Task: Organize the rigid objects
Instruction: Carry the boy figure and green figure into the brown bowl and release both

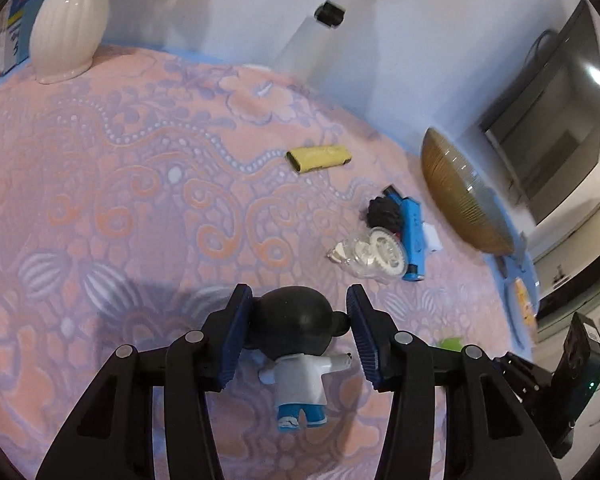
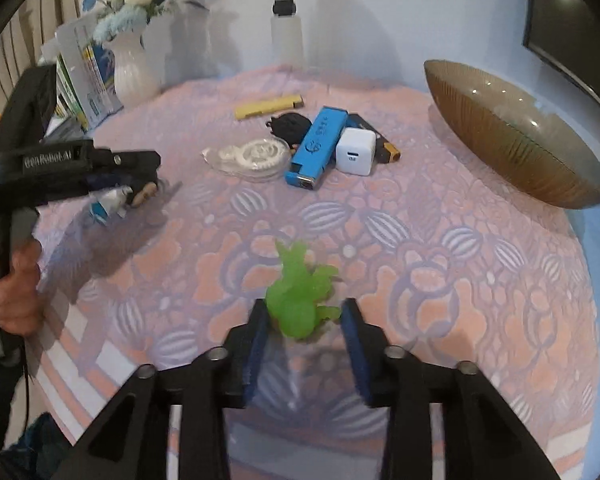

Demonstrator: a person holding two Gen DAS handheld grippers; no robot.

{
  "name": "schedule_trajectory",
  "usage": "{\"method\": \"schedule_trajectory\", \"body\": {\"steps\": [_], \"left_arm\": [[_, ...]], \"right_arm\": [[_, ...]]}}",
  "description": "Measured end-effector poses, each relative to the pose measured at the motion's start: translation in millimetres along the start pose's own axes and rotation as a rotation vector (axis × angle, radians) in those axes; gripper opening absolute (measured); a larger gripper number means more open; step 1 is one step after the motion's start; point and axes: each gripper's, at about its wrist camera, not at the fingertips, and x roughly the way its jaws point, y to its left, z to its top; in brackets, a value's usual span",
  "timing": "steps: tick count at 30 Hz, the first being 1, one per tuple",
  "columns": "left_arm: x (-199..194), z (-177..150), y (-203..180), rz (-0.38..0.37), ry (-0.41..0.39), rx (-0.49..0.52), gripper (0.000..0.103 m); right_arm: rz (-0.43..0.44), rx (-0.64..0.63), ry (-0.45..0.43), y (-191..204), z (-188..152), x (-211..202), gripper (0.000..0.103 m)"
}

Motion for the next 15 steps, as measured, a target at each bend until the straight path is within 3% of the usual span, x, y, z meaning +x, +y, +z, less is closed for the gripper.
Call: {"method": "schedule_trajectory", "body": {"steps": [1,2,8,11,13,15], "left_arm": [[-1.5,0.5,1.9,-0.012,-0.004,-0.007,0.046],[-1.1,1.1,3.2,-0.024,-0.007,-0.017,0.046],[-4.9,-2.5,35.7,-0.206,-0.005,-0.173,0.051],[-9.2,-6.7,32.1,-0.186,-0.011,-0.163,0.054],[-11.7,-10.2,24.1,-0.164,-0.015,-0.130,0.063],[-13.6,-14.1,11.7,-0.116,-0.017,-0.076,0.075]], "right_arm": [[0.018,0.014,-0.004,0.6,-2.5,-2.1,0.067],[0.029,0.038,-0.012,1.2,-5.2,-3.9,0.070],[0.017,0.151,-0.034,-0.1,-7.4,-2.3,0.072],[-0.046,0.230,-0.014,1.1,5.6,7.7,0.072],[-0.087,0.221,-0.013,7.7,10.7,11.6,0.071],[-0.131,0.188,-0.023,16.3,11.8,16.2,0.060]]}}
